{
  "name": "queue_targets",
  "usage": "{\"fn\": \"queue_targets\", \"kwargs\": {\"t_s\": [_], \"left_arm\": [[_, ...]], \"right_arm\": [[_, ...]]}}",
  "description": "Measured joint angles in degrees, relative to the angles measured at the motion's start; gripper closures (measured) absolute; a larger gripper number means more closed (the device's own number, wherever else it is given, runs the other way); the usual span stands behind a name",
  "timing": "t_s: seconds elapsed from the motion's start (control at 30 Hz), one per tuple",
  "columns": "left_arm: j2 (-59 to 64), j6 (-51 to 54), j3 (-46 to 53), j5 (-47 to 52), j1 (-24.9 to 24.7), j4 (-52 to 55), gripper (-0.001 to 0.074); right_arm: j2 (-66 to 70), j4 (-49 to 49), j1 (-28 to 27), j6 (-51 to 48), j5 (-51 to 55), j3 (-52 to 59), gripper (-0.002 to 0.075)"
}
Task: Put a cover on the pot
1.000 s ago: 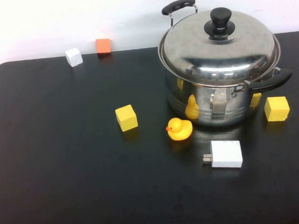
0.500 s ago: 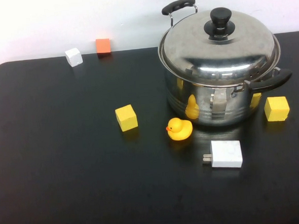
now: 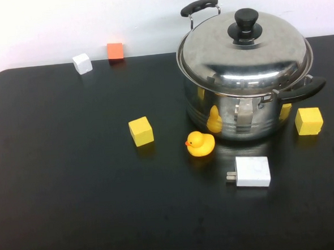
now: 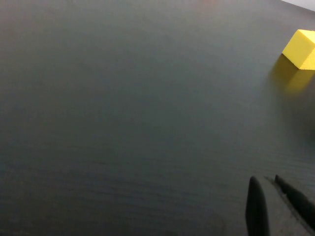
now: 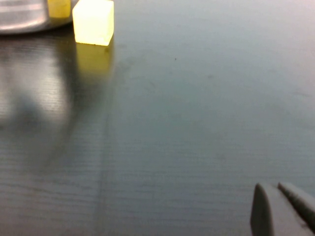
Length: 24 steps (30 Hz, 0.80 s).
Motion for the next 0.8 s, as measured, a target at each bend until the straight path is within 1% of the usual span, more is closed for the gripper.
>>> {"fn": "queue_targets", "kwargs": {"t_s": [0.8], "left_arm": [[0.0, 0.22, 0.0, 0.0, 0.0, -0.63, 0.0736]], "right_arm": [[0.0, 0.0, 0.0, 0.0, 0.0, 0.0, 0.0728]]}}
